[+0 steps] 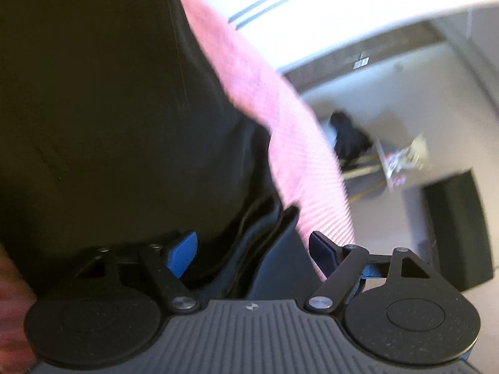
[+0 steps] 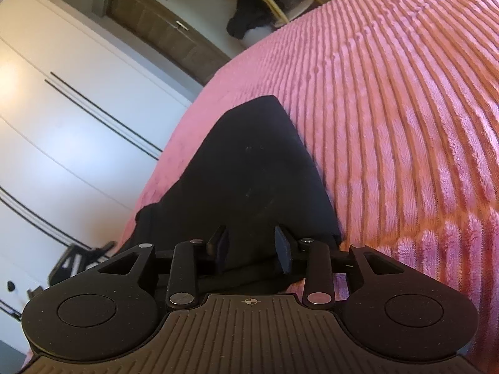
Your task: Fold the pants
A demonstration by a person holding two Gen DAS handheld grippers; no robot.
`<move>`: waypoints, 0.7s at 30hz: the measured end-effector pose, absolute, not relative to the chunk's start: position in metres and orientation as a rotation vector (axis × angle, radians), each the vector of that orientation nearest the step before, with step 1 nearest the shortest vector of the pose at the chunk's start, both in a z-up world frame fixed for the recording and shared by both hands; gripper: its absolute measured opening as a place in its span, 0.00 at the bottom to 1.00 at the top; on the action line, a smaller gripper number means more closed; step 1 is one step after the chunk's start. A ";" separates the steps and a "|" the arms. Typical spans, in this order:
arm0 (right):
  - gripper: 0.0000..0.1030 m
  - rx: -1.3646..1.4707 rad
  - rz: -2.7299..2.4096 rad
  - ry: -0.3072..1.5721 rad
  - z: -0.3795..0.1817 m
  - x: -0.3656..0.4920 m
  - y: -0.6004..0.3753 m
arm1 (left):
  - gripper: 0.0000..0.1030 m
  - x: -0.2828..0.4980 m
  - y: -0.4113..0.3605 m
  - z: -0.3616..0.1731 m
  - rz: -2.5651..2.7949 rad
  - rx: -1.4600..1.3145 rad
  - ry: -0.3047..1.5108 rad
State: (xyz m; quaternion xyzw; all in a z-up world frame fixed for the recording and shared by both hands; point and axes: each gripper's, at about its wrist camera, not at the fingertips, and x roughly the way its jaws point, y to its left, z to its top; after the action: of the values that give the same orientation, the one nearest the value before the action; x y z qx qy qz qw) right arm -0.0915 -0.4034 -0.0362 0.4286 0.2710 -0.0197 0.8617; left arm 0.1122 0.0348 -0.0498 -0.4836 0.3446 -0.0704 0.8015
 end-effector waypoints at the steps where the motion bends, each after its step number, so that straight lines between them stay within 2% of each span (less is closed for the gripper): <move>1: 0.38 0.900 -0.039 0.568 -0.033 -0.095 -0.403 | 0.82 0.106 0.043 -0.047 -0.144 -1.052 0.705; 6: 0.45 0.911 -0.024 0.561 -0.032 -0.096 -0.401 | 0.95 0.066 0.106 -0.029 -0.089 -0.978 0.581; 8: 0.52 0.919 -0.009 0.565 -0.031 -0.095 -0.401 | 0.96 0.050 0.139 -0.020 -0.030 -0.910 0.538; 10: 0.55 0.933 -0.001 0.565 -0.031 -0.094 -0.401 | 0.96 0.040 0.171 -0.018 0.037 -0.890 0.506; 15: 0.56 0.931 0.001 0.573 -0.032 -0.091 -0.401 | 0.96 0.040 0.243 -0.047 0.141 -1.054 0.496; 21: 0.56 0.913 -0.002 0.583 -0.032 -0.089 -0.400 | 0.96 0.060 0.279 -0.084 0.112 -1.203 0.486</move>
State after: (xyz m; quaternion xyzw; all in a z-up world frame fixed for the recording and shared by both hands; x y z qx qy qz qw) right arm -0.0886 -0.3999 -0.0322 0.4343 0.2775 -0.0008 0.8569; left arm 0.0598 0.2786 -0.0837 -0.5597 0.2262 0.0523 0.7955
